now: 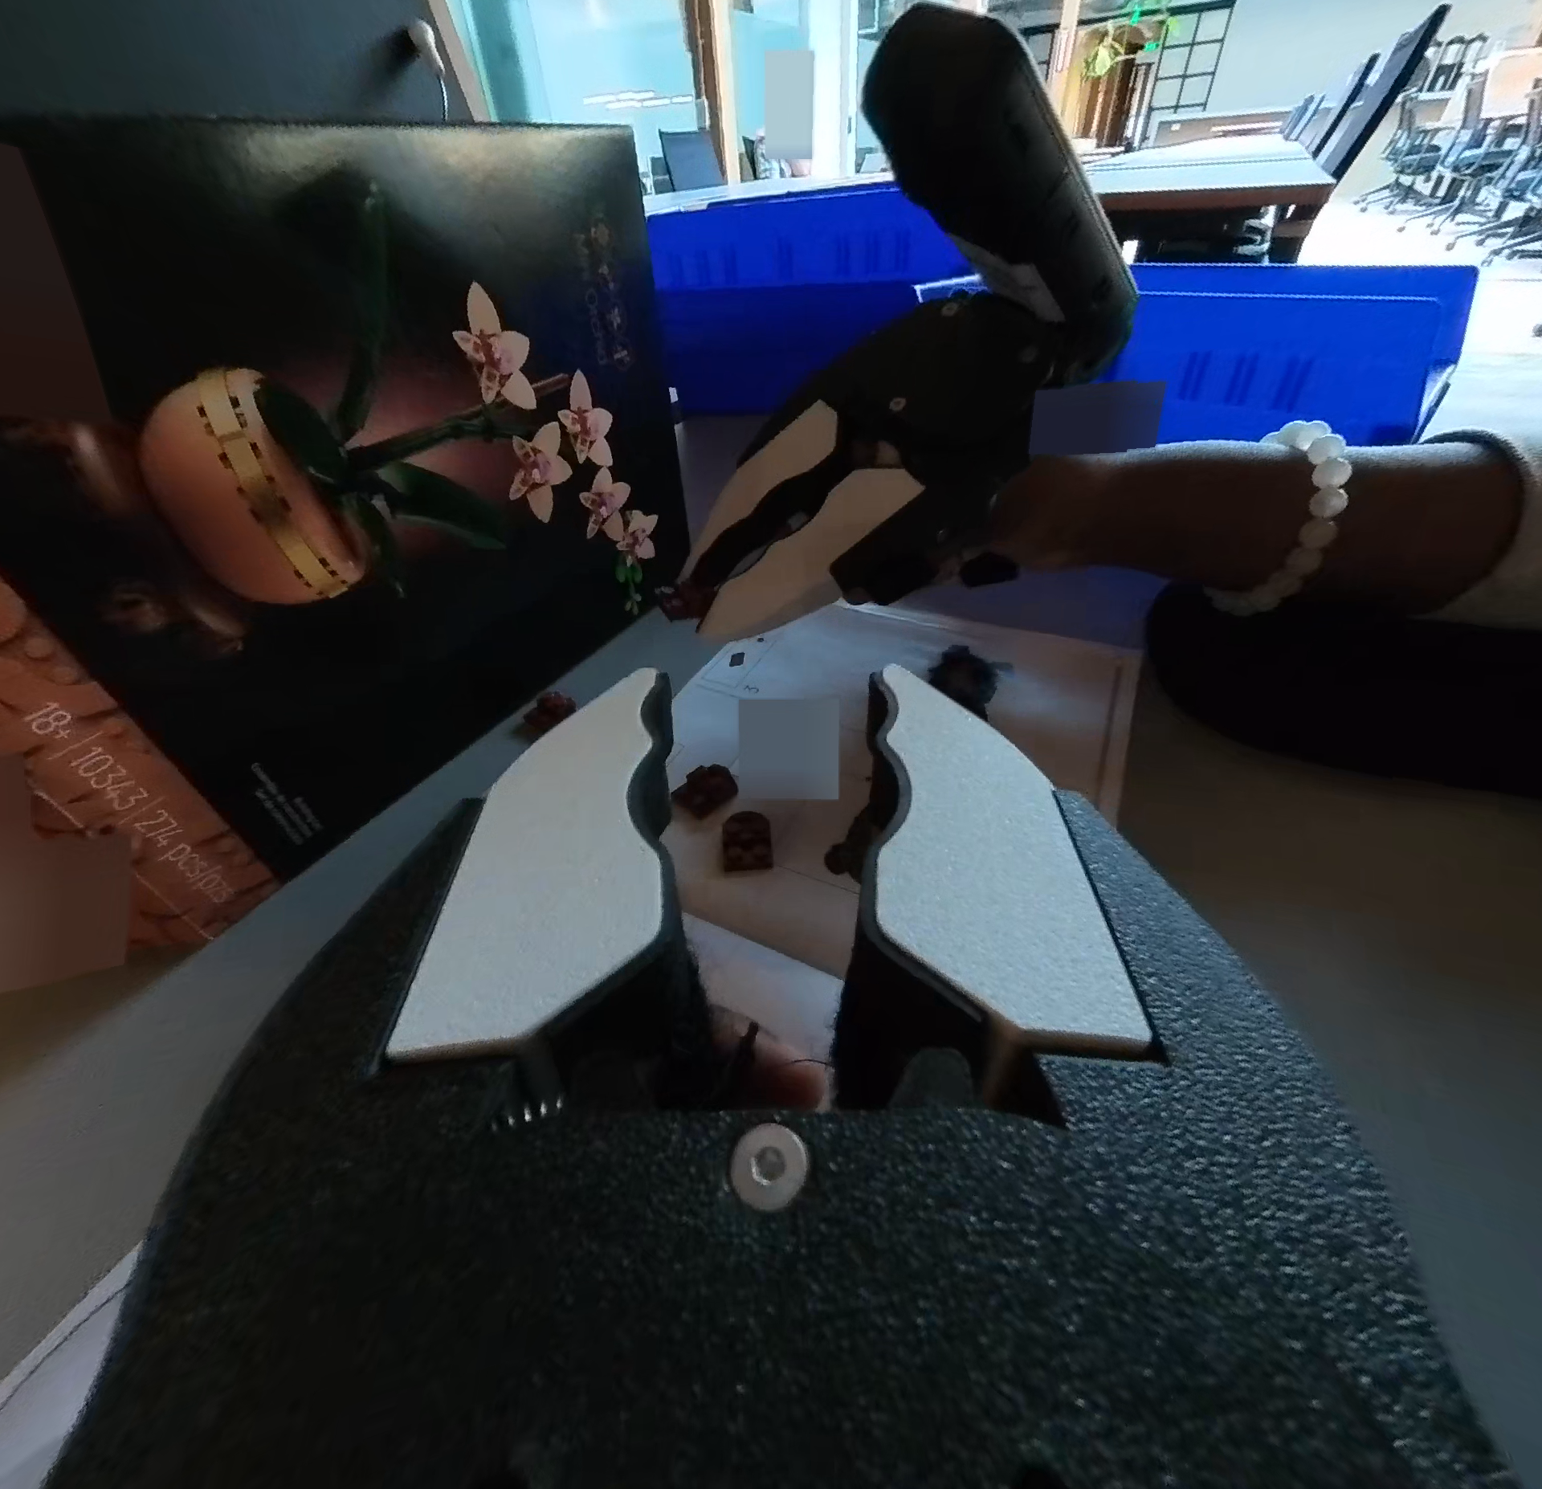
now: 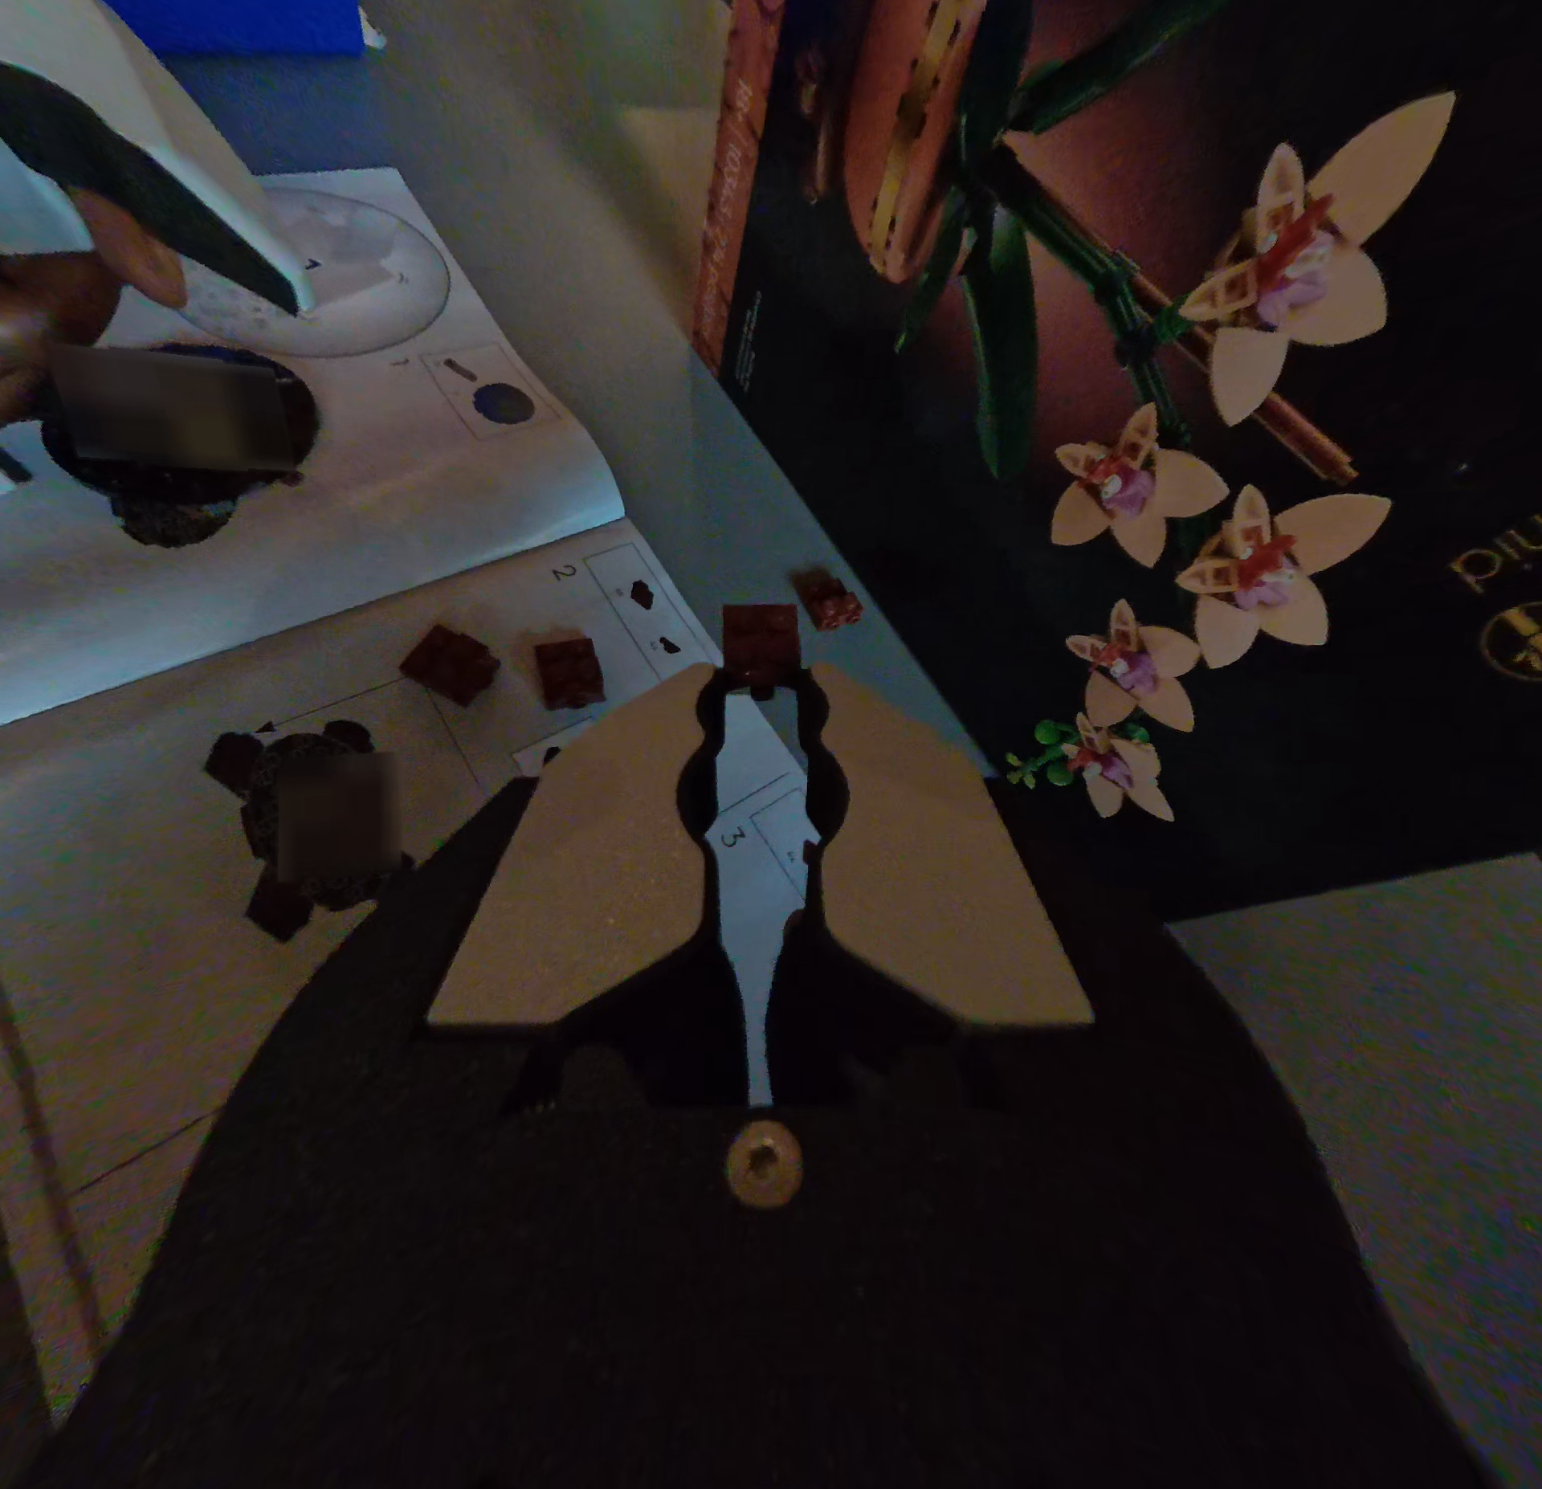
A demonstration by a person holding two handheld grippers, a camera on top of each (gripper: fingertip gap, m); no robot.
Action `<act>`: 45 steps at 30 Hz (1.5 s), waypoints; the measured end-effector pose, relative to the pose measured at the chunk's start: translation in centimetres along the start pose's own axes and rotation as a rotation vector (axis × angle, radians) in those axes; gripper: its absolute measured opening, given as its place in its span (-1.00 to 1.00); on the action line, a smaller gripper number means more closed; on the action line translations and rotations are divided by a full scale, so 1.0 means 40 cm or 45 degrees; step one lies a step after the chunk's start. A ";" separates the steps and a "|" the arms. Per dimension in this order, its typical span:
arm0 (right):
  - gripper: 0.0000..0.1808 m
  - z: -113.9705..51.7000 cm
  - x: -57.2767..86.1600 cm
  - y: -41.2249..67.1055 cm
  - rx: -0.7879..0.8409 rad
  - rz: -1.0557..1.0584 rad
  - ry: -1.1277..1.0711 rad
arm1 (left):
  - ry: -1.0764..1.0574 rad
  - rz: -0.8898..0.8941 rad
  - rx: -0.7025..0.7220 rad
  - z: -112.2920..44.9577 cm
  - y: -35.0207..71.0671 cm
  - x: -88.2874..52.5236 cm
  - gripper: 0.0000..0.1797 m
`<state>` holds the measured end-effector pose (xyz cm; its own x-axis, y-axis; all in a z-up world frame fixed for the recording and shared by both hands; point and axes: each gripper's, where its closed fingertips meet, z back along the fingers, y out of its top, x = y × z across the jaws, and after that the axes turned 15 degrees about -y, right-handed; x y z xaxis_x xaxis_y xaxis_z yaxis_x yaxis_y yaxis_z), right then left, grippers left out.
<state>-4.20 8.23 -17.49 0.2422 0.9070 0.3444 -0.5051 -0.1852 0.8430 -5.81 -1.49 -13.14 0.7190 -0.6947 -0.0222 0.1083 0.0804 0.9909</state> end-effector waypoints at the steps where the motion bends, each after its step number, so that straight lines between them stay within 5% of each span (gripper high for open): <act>1: -0.83 0.000 0.003 0.003 0.006 0.007 -0.015 | -0.005 -0.003 0.005 0.000 0.002 0.001 -0.51; 11: -0.83 0.064 0.028 0.124 0.355 0.100 -0.175 | -0.019 -0.016 0.154 0.019 0.040 -0.006 -0.51; 24: -0.83 0.001 -0.085 -0.054 -0.299 -0.021 0.225 | 0.057 0.008 -0.038 0.015 -0.016 -0.030 -1.00; 34: -0.83 -0.018 -0.082 -0.081 -0.357 -0.007 0.160 | 0.040 0.010 -0.079 0.009 -0.021 -0.021 -0.96; 45: -0.58 -0.019 -0.082 -0.068 -0.307 -0.066 0.194 | 0.073 0.009 -0.127 0.006 -0.039 -0.029 -0.86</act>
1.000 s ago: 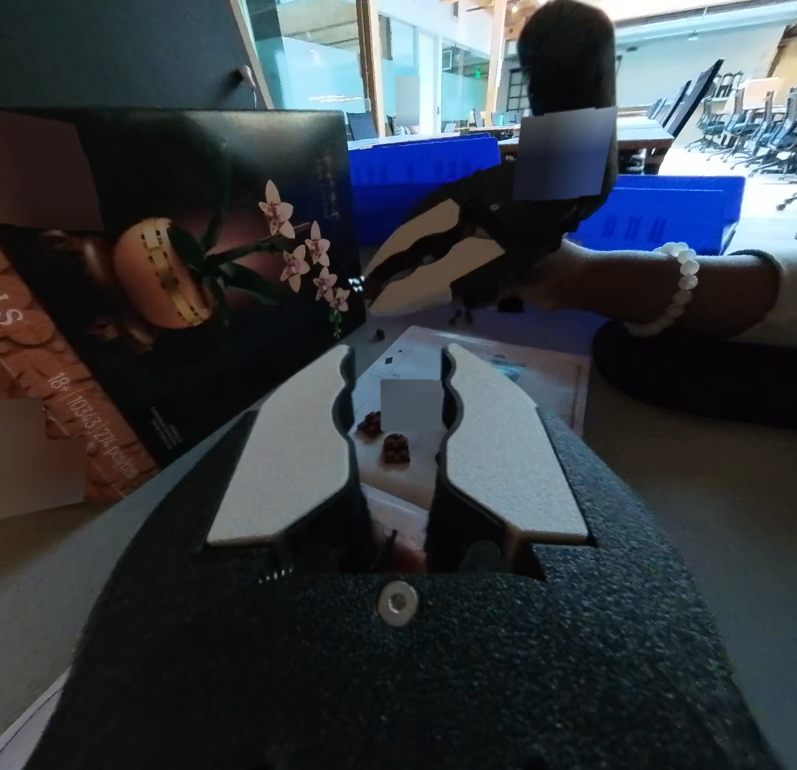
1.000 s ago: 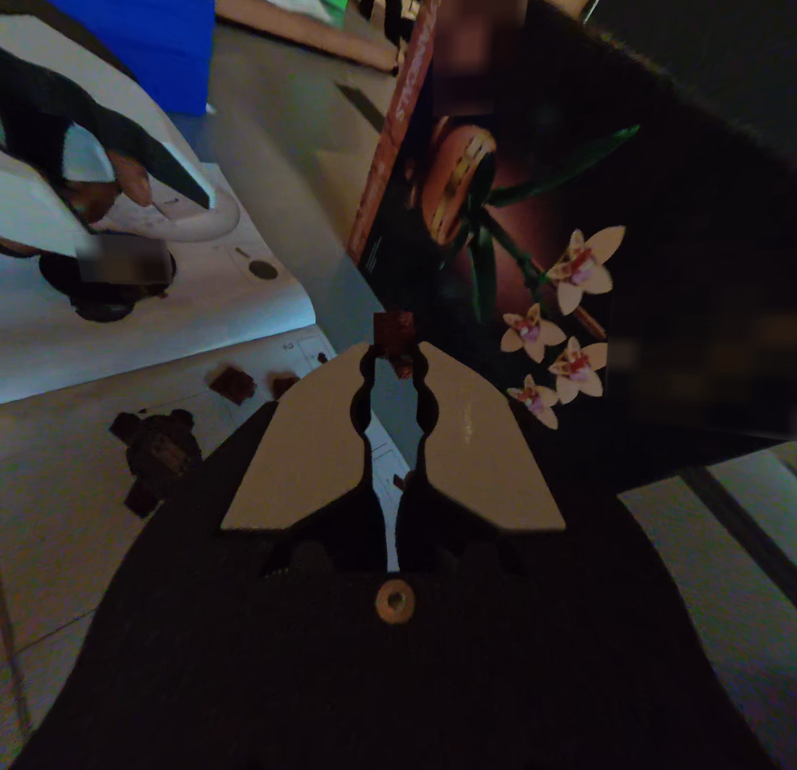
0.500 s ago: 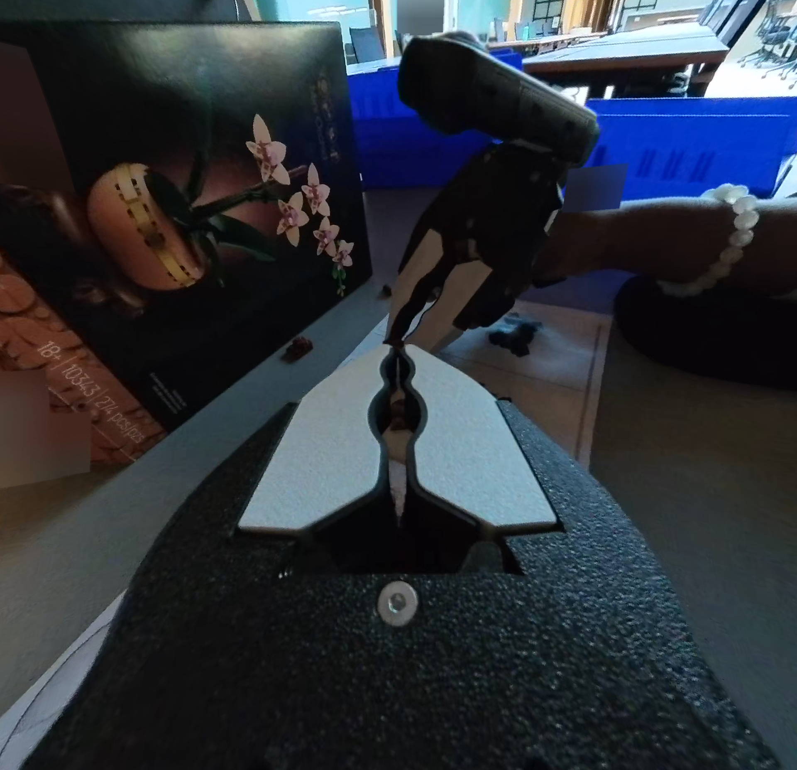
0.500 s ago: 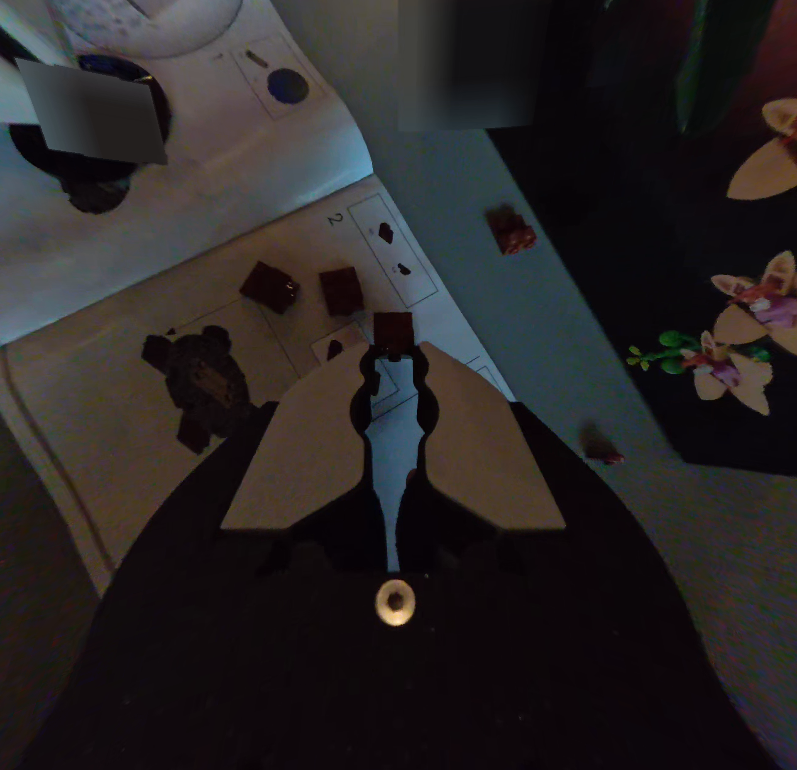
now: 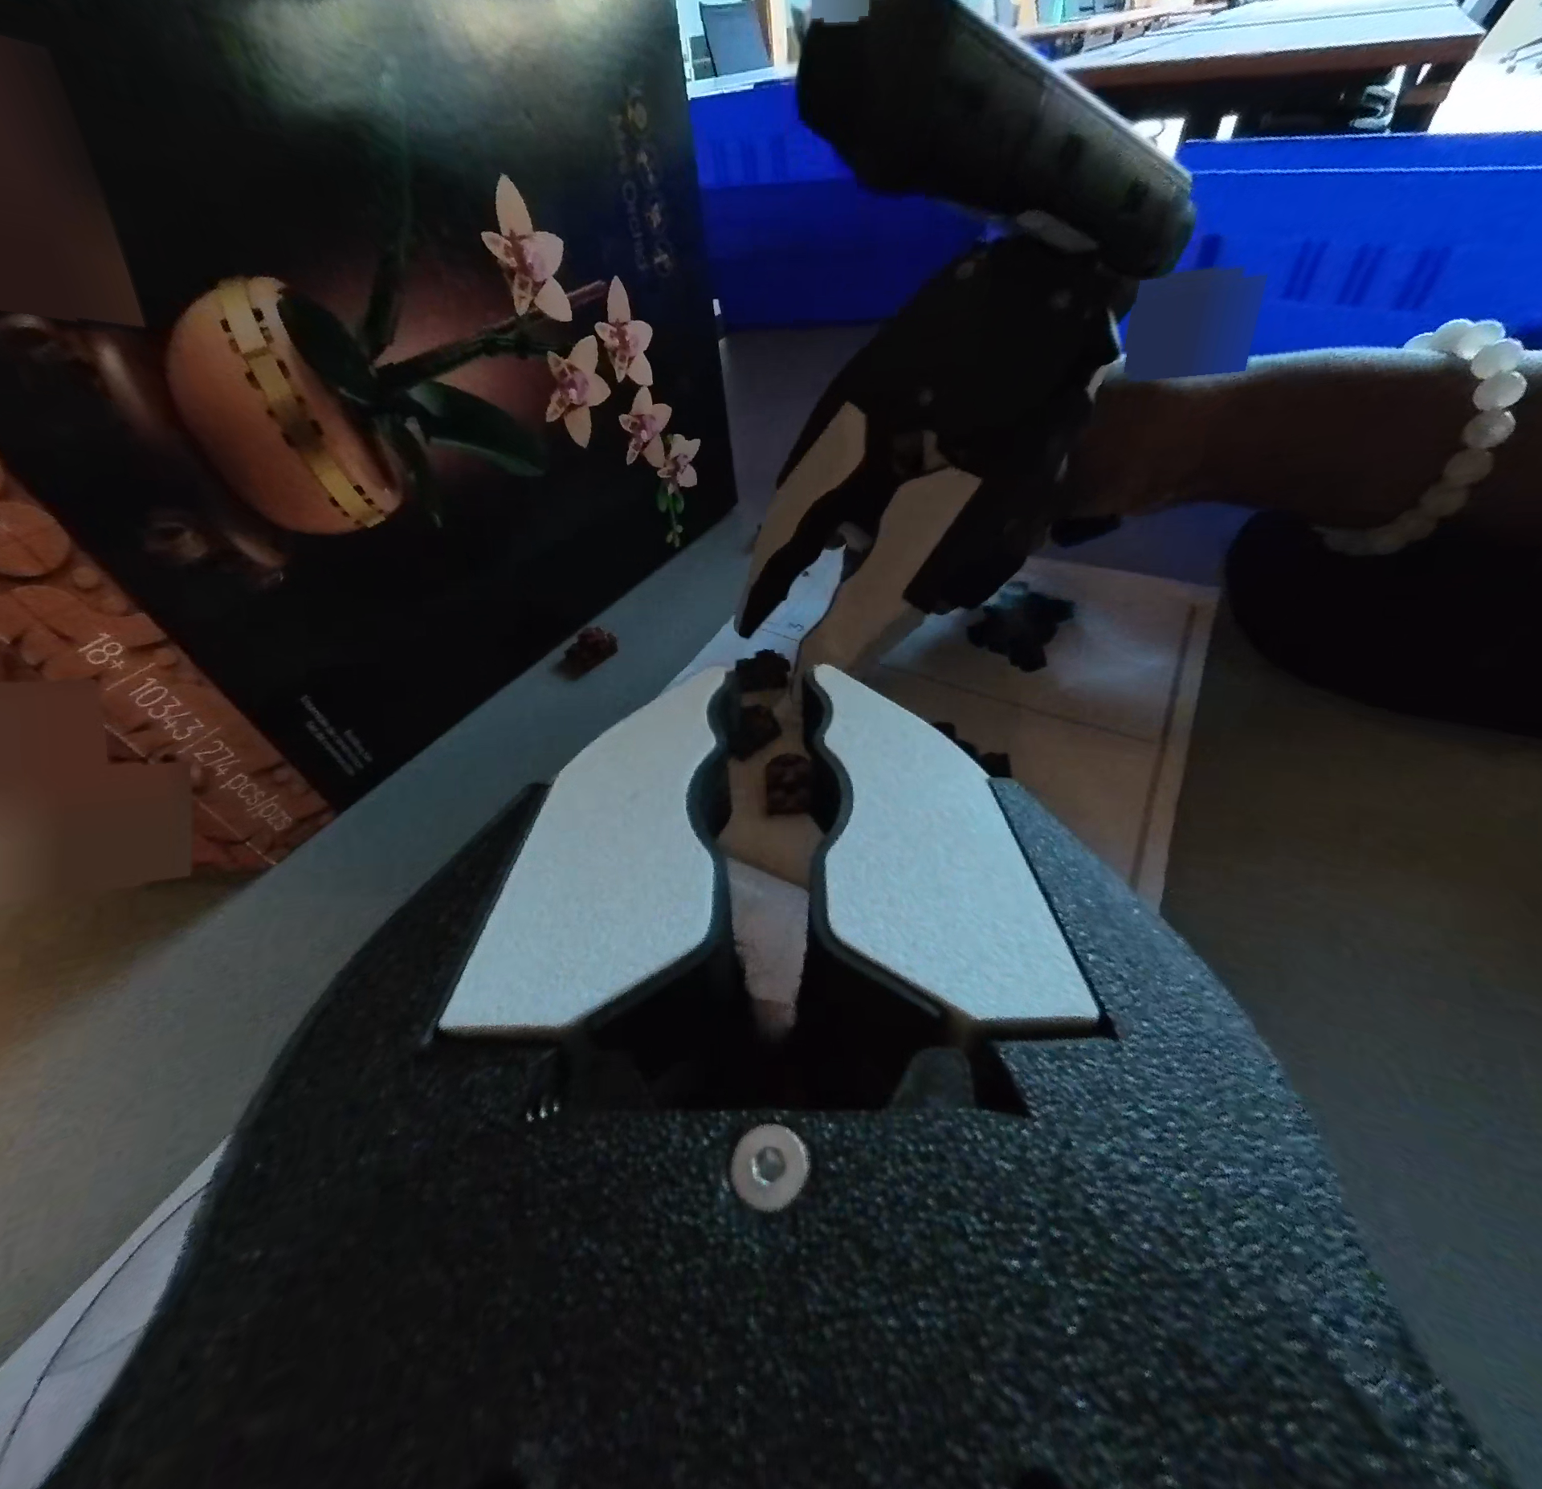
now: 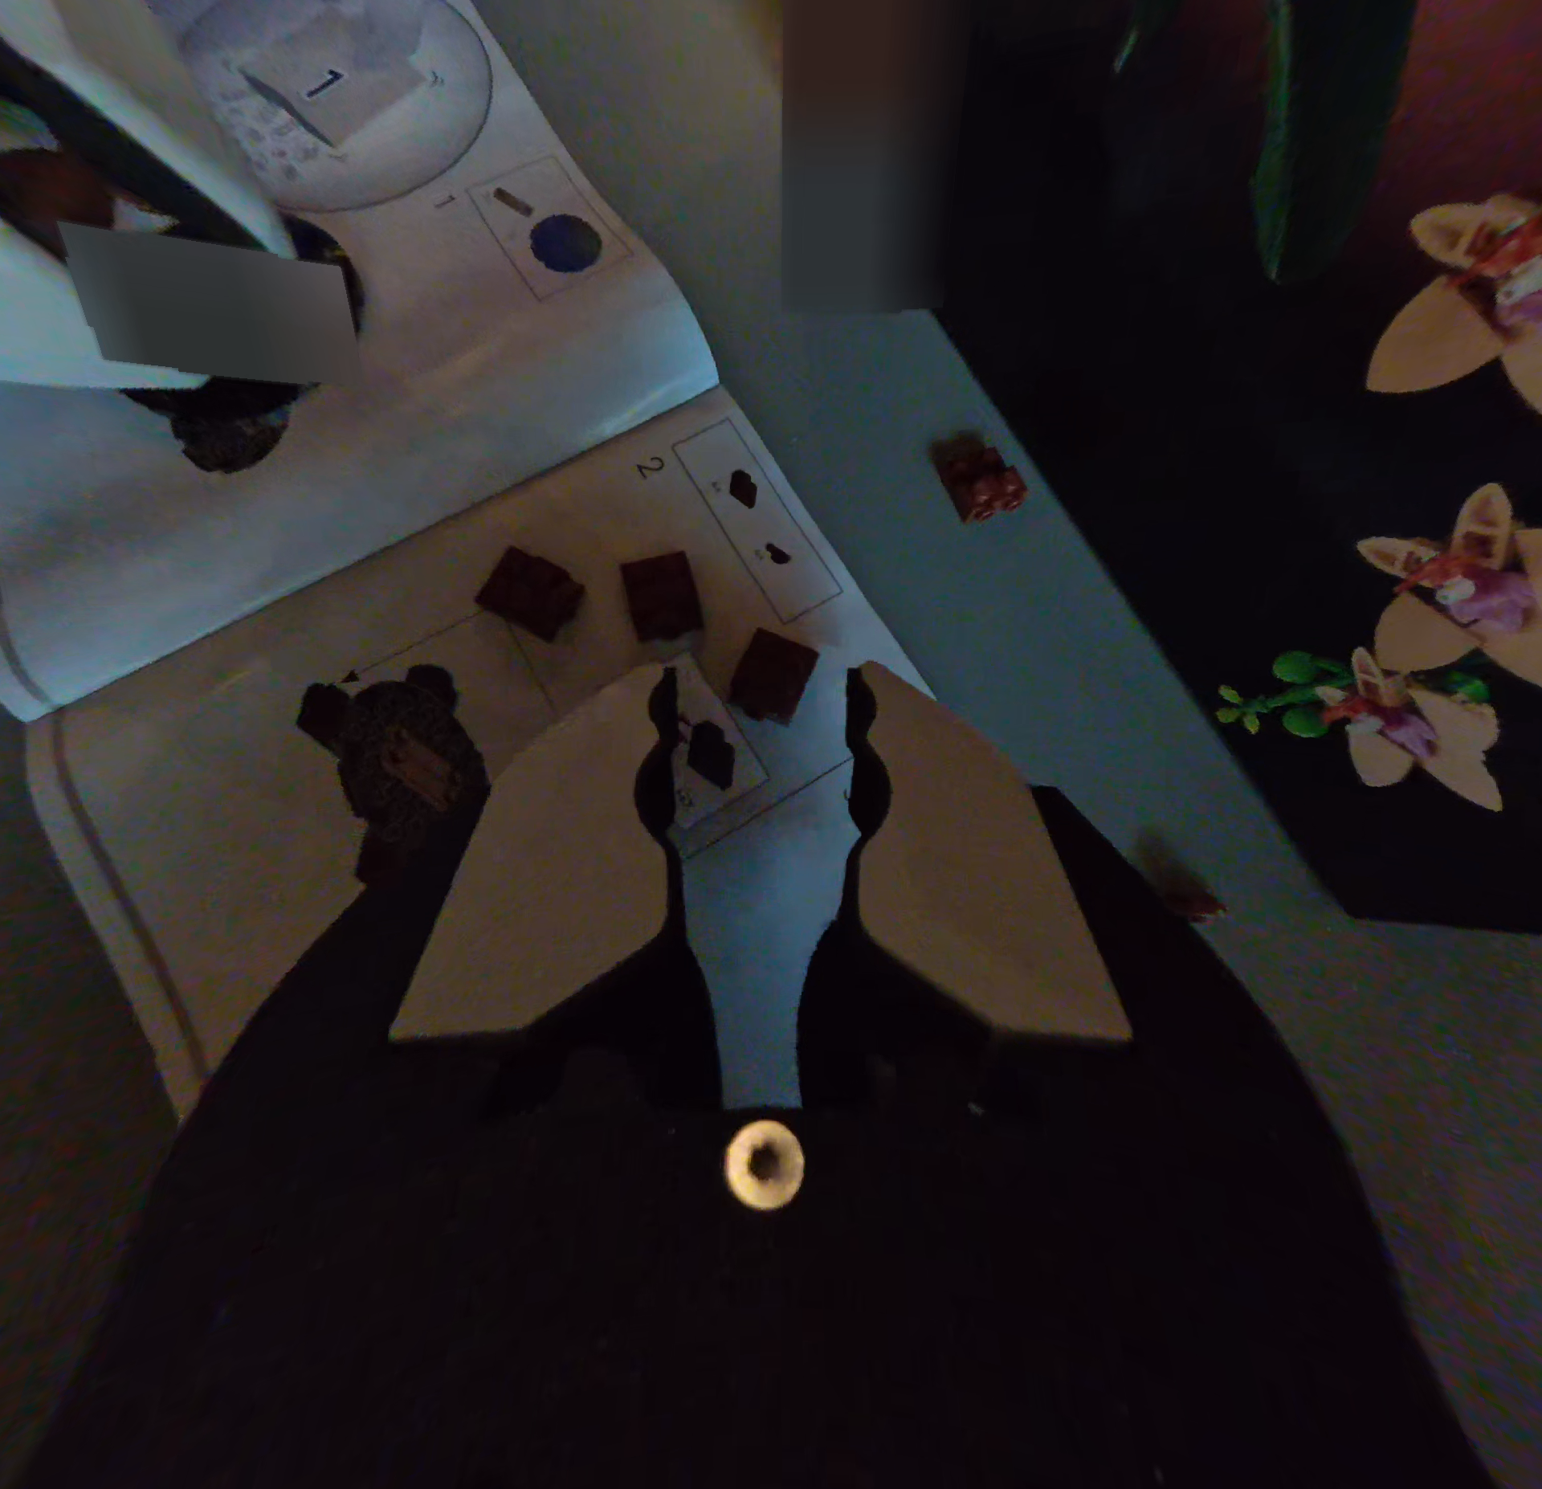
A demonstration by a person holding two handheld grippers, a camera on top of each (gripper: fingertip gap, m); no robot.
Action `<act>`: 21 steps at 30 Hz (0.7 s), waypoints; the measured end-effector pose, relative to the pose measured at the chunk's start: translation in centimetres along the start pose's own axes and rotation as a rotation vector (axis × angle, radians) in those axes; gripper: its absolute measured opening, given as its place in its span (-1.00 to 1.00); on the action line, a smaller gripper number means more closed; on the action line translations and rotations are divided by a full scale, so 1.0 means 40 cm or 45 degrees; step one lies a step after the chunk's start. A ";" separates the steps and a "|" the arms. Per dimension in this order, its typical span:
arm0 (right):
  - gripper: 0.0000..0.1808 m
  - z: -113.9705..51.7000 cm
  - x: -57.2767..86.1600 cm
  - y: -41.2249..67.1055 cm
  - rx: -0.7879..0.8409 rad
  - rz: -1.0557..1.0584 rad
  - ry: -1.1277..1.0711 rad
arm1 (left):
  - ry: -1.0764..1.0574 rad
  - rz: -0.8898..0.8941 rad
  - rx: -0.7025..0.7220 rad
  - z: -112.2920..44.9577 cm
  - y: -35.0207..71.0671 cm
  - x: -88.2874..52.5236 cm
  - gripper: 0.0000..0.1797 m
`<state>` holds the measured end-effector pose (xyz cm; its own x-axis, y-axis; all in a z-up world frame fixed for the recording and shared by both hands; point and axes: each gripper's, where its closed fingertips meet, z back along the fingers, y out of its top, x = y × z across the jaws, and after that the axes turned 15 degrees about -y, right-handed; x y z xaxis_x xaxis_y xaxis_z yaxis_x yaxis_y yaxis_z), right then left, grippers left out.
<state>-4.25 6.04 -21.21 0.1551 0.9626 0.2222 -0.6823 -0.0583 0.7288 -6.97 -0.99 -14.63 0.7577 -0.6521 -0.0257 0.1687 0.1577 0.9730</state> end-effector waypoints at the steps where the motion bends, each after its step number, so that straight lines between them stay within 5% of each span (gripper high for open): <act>1: -0.57 0.002 -0.003 0.004 0.009 -0.007 0.011 | 0.007 0.003 0.002 0.001 0.000 -0.002 -0.86; 8: -0.56 0.016 0.006 0.027 0.099 -0.027 0.029 | 0.076 0.020 -0.006 0.011 -0.005 -0.023 -0.85; 12: -0.96 0.051 0.065 0.070 0.277 -0.131 -0.088 | 0.128 0.030 -0.022 0.017 -0.012 -0.039 -0.85; 14: -0.98 0.067 0.084 0.080 0.332 -0.148 -0.110 | 0.154 0.036 -0.030 0.021 -0.015 -0.045 -0.85; 17: -0.95 0.062 0.077 0.074 0.316 -0.173 -0.060 | 0.156 0.037 -0.031 0.021 -0.015 -0.045 -0.85; 21: -0.65 0.049 0.078 0.047 0.206 -0.156 -0.017 | 0.152 0.000 -0.023 0.023 -0.012 -0.037 -0.84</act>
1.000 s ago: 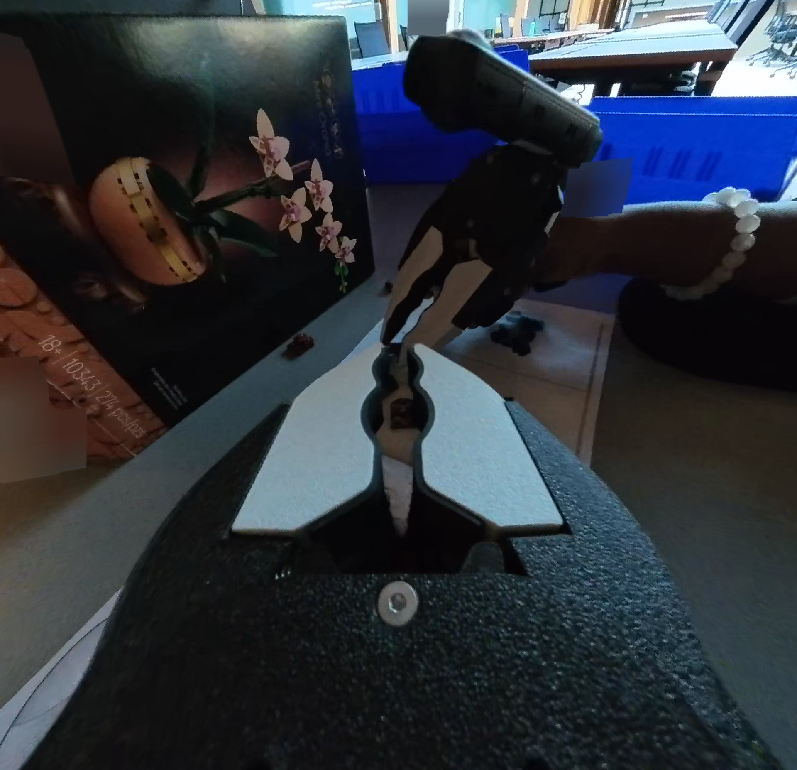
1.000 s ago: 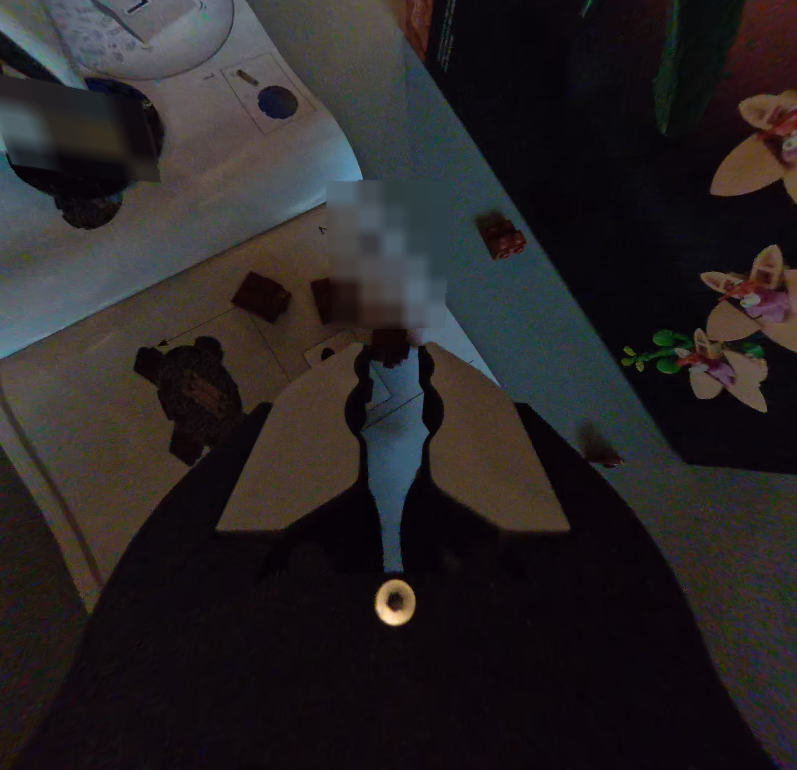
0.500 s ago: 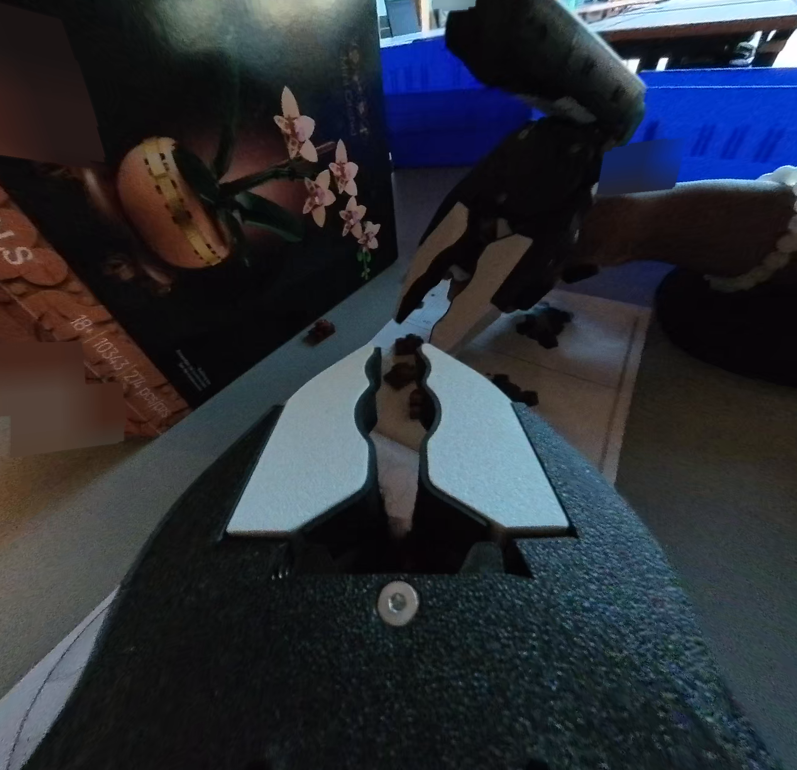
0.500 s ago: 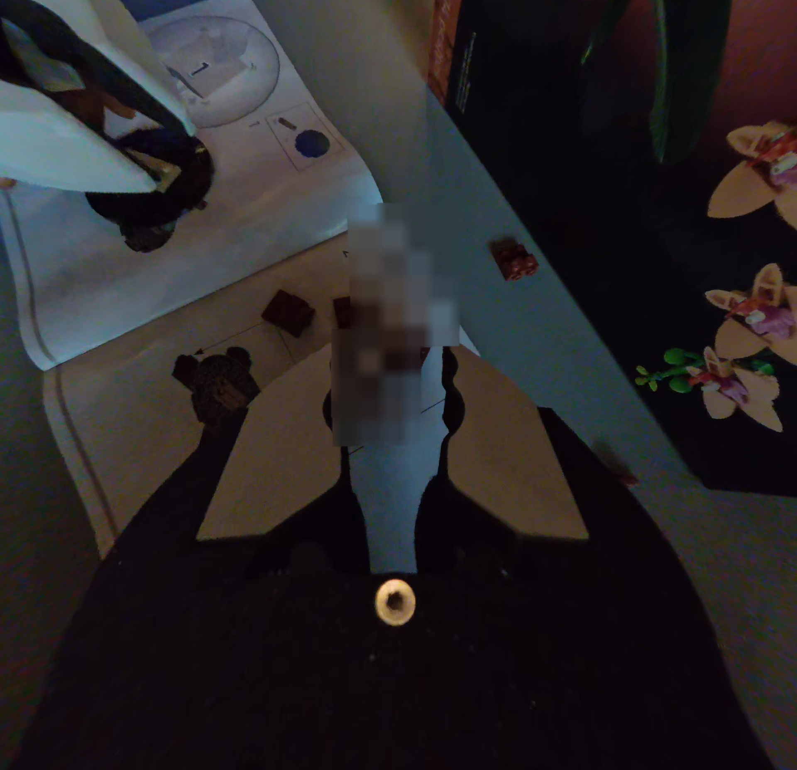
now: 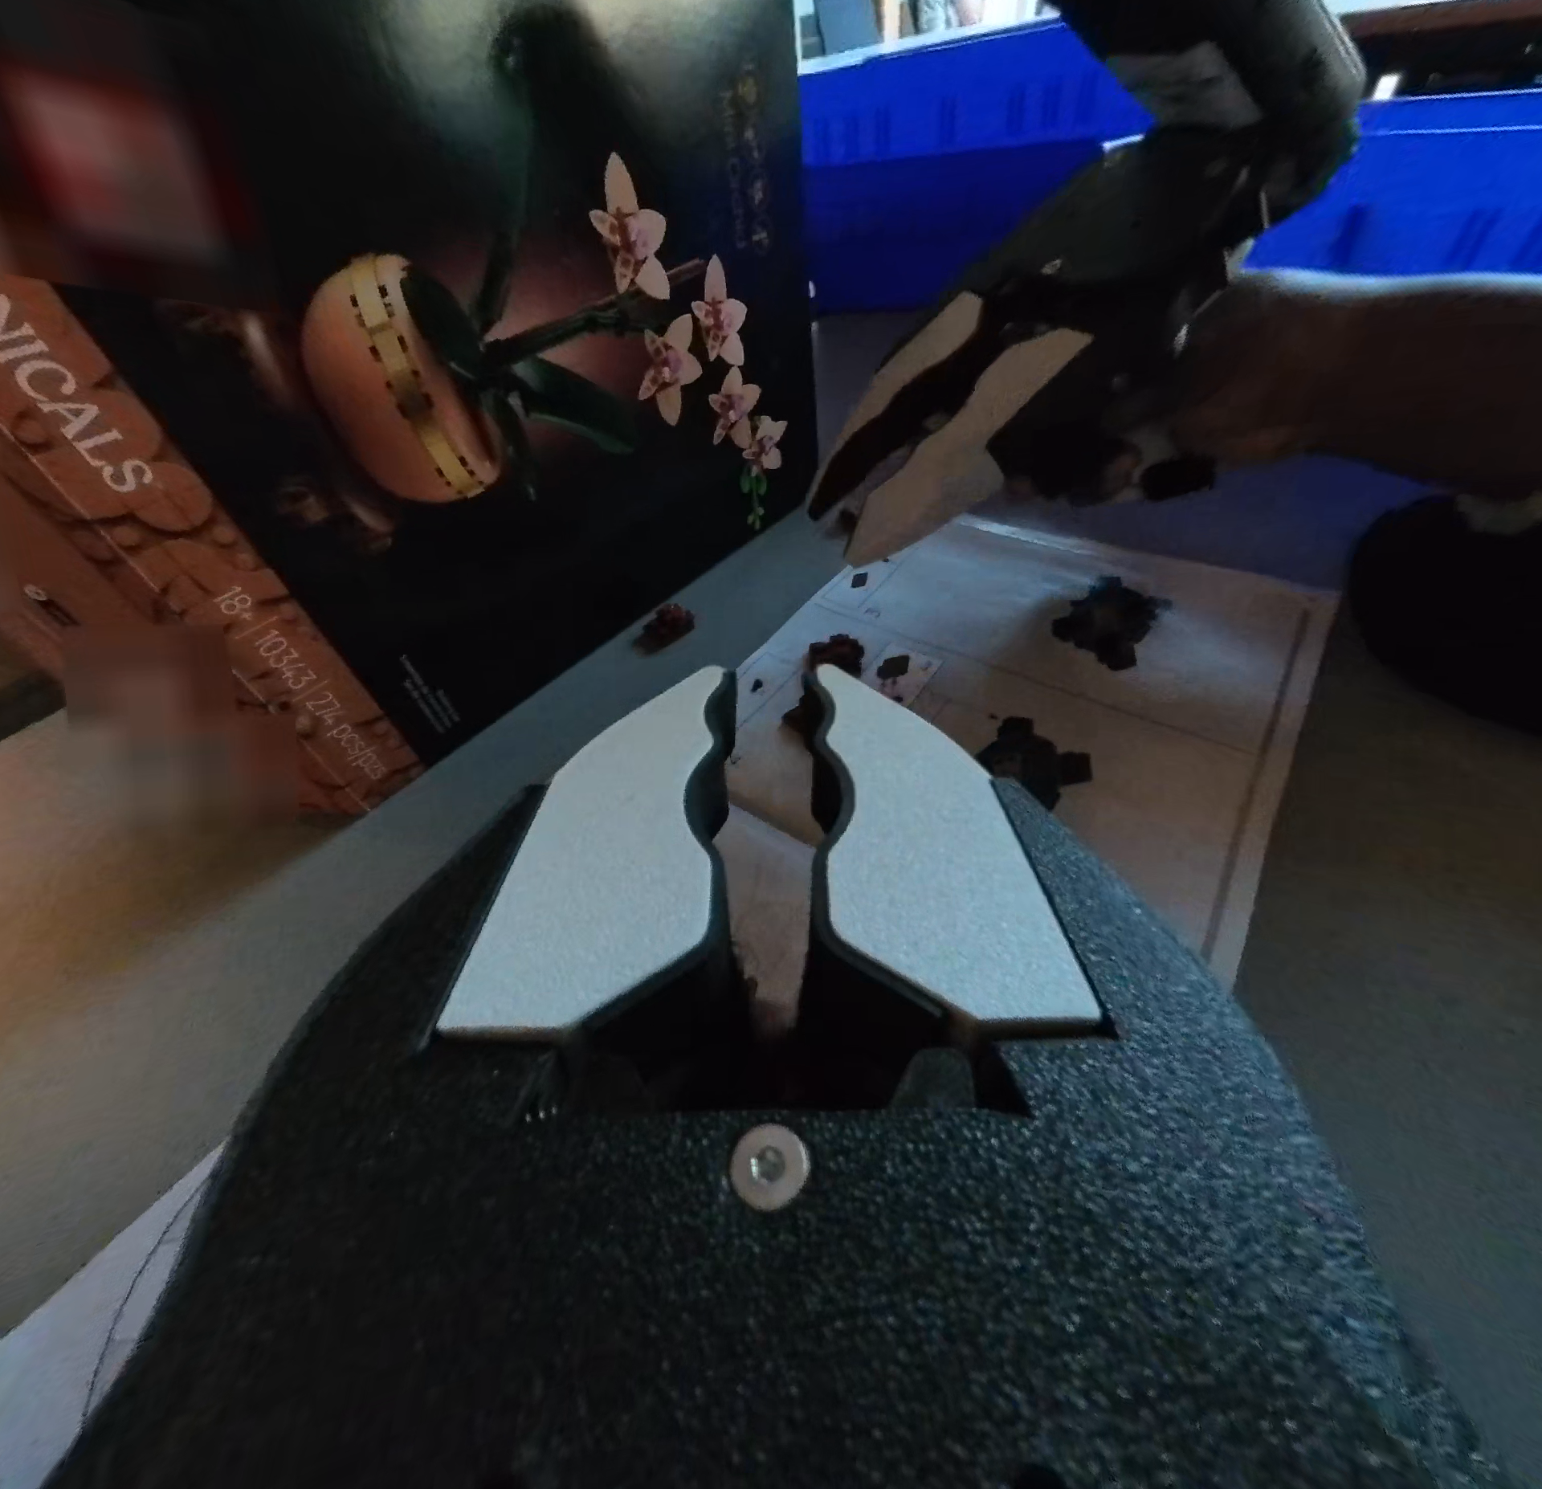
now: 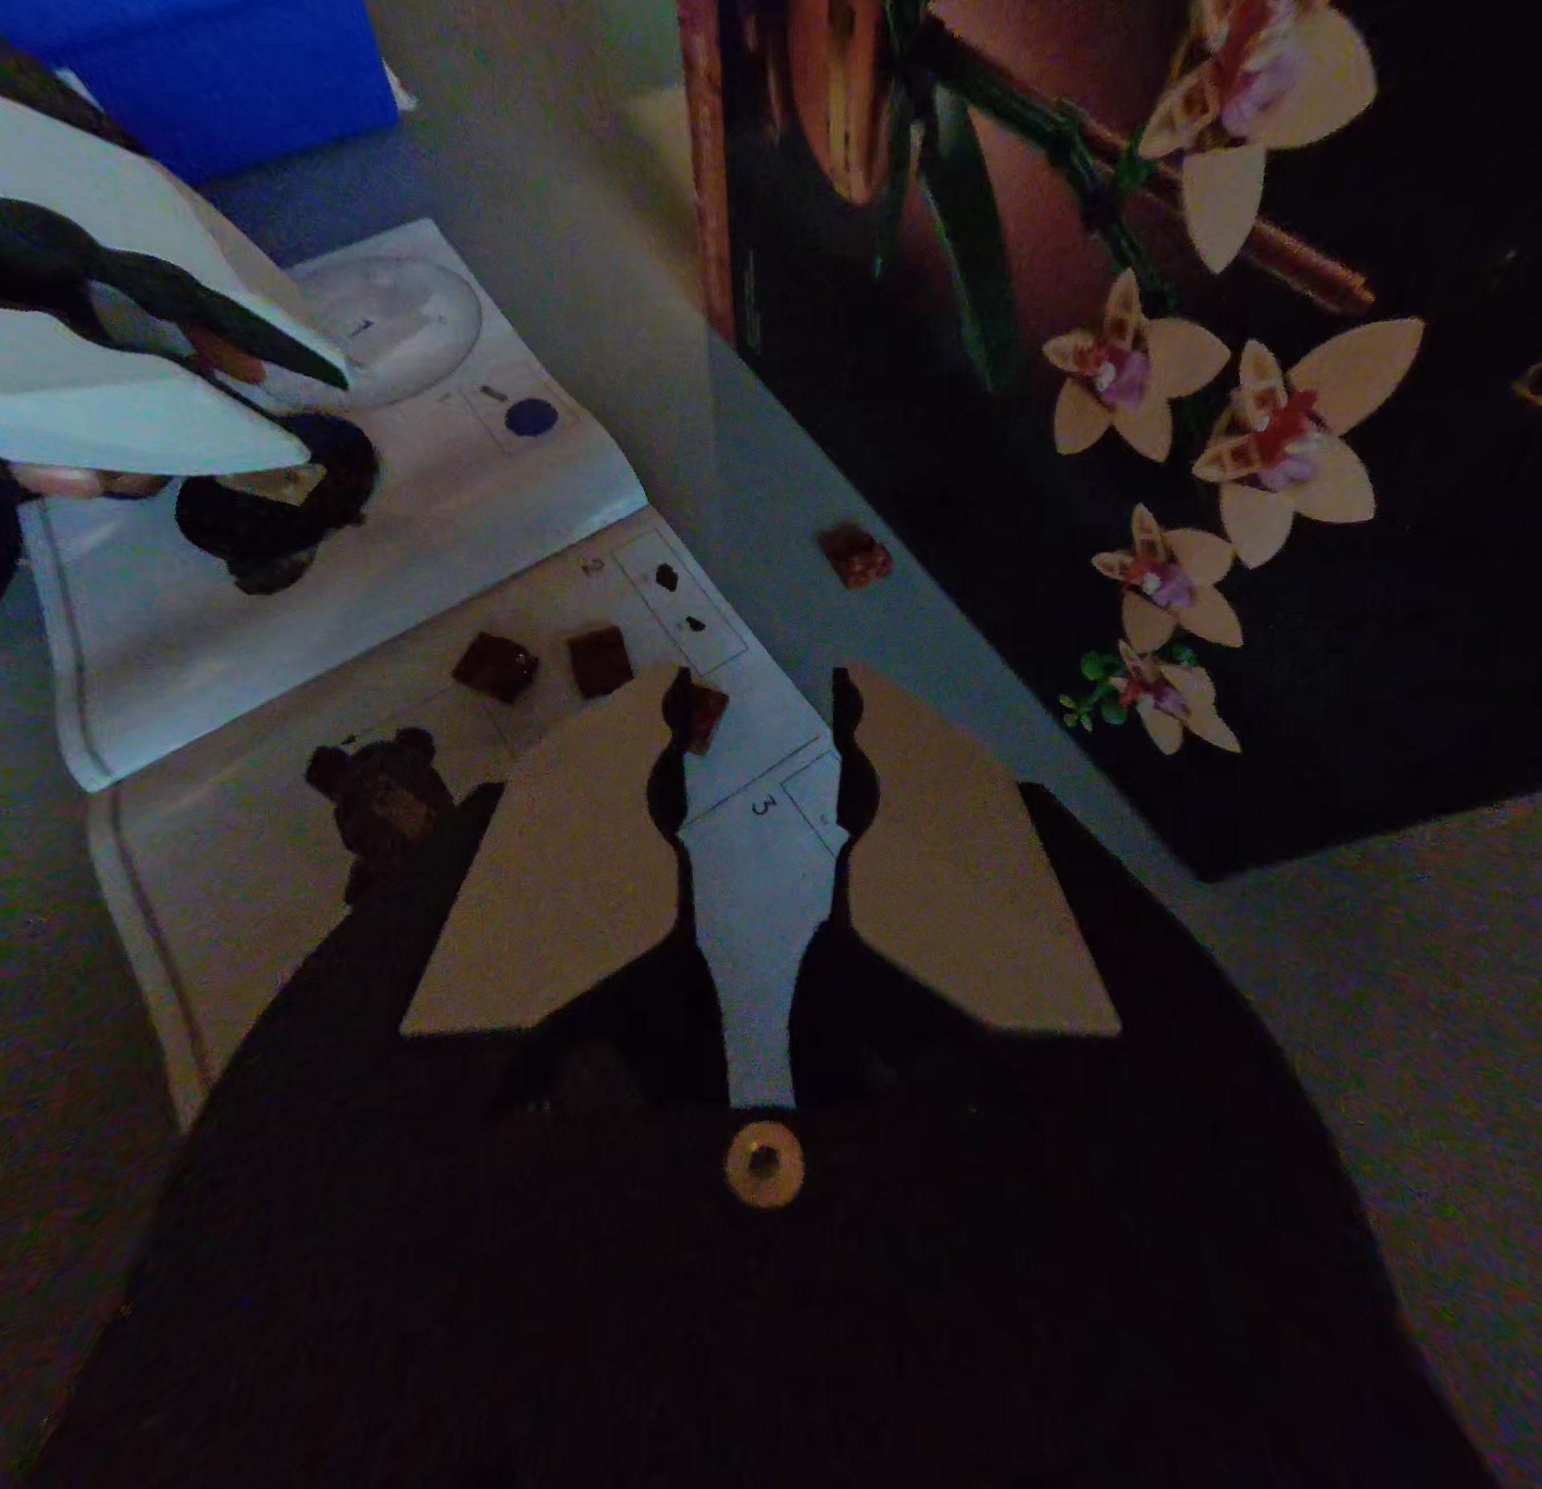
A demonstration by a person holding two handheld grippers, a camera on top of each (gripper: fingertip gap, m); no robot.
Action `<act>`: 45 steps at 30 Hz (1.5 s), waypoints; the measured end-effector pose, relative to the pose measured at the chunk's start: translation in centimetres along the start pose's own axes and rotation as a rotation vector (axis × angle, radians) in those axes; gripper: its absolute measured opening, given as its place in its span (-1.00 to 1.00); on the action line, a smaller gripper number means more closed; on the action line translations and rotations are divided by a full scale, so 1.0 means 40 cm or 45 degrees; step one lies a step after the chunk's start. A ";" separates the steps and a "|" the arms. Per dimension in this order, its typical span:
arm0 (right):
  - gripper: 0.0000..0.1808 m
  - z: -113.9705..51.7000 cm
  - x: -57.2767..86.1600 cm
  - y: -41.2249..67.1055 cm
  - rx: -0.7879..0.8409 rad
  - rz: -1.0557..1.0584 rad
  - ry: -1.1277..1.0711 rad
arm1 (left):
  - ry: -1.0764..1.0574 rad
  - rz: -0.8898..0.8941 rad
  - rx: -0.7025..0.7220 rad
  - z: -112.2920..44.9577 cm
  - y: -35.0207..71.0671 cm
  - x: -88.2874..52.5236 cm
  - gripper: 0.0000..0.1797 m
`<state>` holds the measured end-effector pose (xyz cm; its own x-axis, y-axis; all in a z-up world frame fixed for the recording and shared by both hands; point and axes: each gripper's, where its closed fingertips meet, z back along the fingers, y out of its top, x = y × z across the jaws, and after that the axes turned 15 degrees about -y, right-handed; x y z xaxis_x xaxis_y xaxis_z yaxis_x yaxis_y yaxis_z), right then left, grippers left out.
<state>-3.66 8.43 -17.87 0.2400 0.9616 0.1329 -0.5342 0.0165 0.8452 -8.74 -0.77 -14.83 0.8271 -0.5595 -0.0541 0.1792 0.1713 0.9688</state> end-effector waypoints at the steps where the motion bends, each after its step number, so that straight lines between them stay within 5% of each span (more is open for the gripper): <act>1: -0.63 0.005 0.000 0.002 -0.018 0.004 0.024 | -0.009 -0.006 0.002 -0.001 0.001 0.003 -0.84; 6: -0.57 -0.009 -0.004 0.033 -0.111 0.090 0.177 | -0.090 -0.059 0.042 -0.009 0.020 0.031 -0.81; 33: -0.66 -0.160 0.009 -0.021 -0.371 0.197 0.085 | -0.189 -0.051 0.021 -0.023 0.013 0.063 -0.76; 45: -0.83 -0.155 -0.019 0.016 -0.221 0.272 0.038 | -0.185 -0.023 0.052 -0.019 0.017 0.054 -0.71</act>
